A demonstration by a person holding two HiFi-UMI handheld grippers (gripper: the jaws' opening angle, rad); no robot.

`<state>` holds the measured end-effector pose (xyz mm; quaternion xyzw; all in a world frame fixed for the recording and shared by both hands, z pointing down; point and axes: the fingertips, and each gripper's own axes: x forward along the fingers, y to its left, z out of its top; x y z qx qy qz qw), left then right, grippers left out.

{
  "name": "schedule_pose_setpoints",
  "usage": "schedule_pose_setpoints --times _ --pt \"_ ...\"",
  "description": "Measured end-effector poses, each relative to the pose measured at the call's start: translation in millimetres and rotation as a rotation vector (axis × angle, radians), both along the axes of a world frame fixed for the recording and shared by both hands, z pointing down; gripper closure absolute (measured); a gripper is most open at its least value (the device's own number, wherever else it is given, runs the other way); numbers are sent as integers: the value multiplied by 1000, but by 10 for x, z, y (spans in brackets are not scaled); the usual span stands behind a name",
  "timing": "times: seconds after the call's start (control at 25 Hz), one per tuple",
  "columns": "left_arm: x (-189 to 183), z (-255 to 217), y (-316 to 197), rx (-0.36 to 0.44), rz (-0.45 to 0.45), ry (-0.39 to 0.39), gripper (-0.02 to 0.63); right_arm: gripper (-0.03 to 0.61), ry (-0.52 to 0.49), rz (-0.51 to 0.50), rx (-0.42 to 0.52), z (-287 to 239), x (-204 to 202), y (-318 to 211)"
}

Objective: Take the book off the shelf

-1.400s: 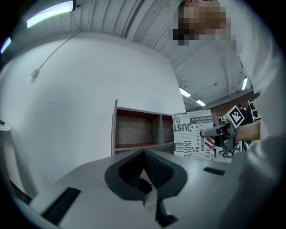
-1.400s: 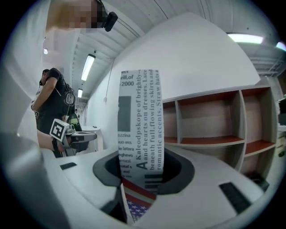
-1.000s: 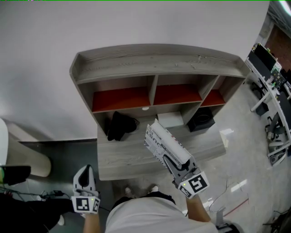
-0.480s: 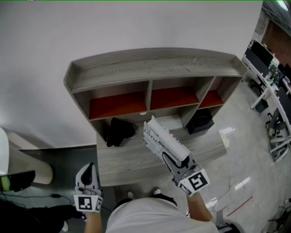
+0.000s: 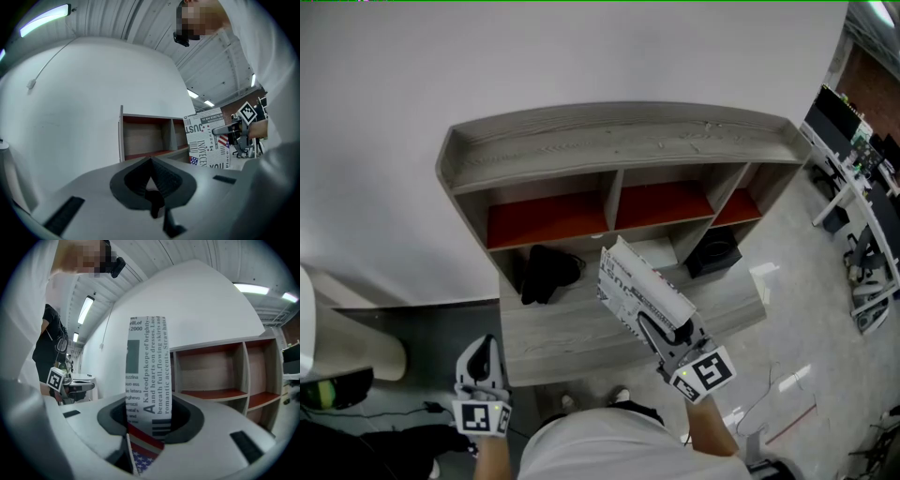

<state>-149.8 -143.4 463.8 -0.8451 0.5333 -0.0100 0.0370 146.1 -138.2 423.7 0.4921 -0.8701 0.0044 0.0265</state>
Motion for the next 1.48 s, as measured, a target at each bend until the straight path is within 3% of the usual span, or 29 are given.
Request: schedule_pose_setpoints --times 0.44,0.64,1.0,1.2,1.48 --pt "-314 151 21 -20 -45 3 597 407 -49 -4 -15 -20 -158 -122" --pt "-368 146 3 -19 -37 42 597 408 -11 -19 27 -82 -309 -130" --pt "-498 153 -40 -2 -21 15 597 408 23 -9 58 -156 -486 -119" --pt "-542 146 -49 -1 -13 60 597 408 29 0 73 -174 -563 -87" --pt "-603 144 -61 17 9 44 597 408 33 21 86 -205 -627 -53"
